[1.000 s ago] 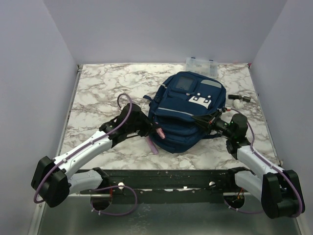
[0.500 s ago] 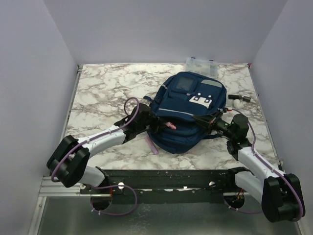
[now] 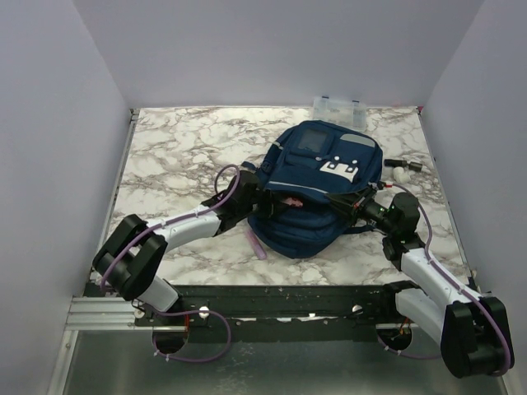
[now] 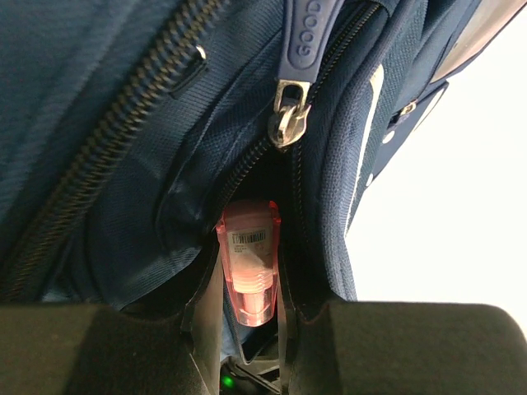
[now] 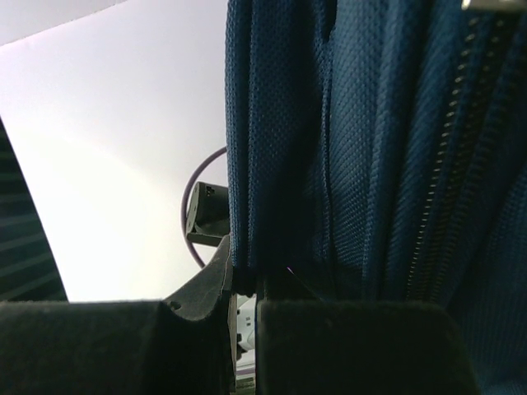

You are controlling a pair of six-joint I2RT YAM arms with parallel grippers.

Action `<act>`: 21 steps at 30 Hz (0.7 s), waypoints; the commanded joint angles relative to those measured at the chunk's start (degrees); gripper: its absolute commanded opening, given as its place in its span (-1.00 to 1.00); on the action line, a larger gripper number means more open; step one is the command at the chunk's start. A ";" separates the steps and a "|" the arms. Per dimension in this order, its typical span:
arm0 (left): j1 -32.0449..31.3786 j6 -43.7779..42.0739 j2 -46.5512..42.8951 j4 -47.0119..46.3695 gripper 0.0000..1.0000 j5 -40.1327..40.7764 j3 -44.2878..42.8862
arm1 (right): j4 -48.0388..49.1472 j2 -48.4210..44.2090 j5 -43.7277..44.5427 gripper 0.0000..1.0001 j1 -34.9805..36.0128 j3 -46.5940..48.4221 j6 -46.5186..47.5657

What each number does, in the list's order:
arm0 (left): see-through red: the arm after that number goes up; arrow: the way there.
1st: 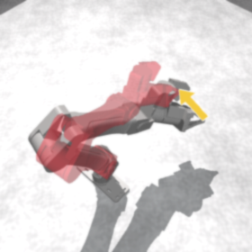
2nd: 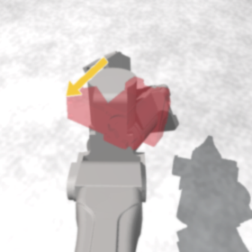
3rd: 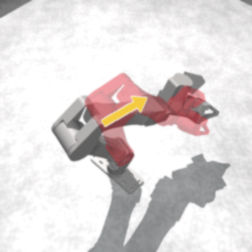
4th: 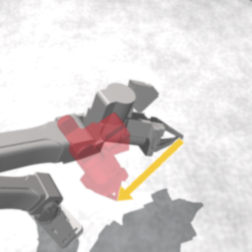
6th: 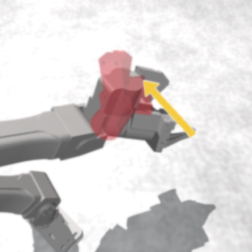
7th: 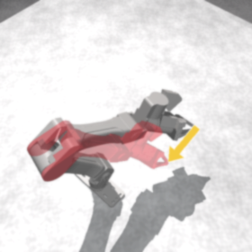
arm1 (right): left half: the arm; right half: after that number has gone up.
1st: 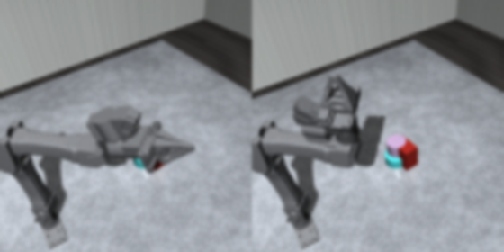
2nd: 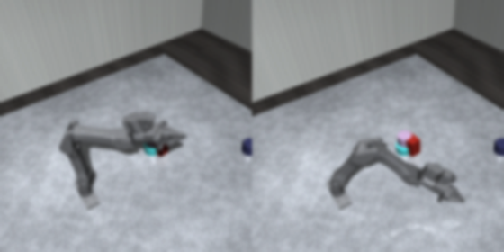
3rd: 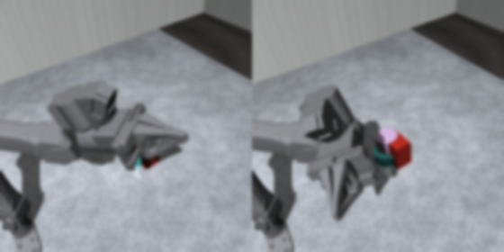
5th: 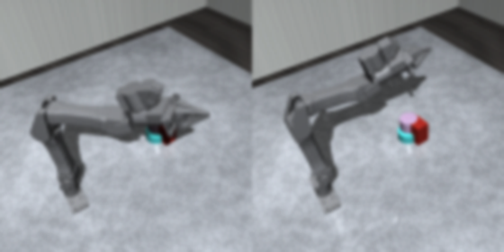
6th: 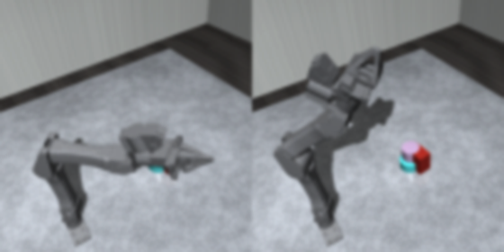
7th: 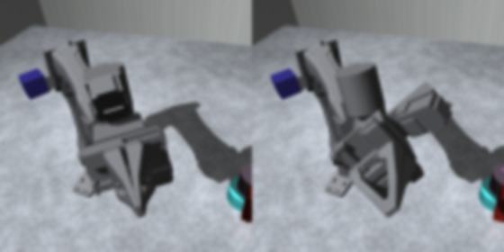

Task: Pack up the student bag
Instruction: Place the stationery in the student bag.

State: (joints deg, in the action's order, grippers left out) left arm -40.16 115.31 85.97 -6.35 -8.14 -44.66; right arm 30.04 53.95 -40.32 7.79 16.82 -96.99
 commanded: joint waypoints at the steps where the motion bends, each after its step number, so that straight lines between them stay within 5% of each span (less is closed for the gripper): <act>1: 0.84 4.53 1.61 -2.90 -0.83 1.08 -2.98 | 3.23 -1.92 1.46 -0.99 -0.41 2.71 0.88; 10: 1.05 -5.79 -0.10 -0.92 0.20 0.36 -3.88 | 3.15 -1.96 1.40 -0.99 -0.41 3.00 1.10; 21: 1.01 -26.73 -20.11 -4.64 0.47 3.04 11.25 | 3.16 -1.28 1.22 -0.99 -0.43 1.94 1.55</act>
State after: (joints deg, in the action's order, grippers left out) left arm -39.48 99.85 72.99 -8.25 -6.79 -38.24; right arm 29.78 53.67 -39.62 7.79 16.82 -96.57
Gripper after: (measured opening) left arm 0.724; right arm 0.068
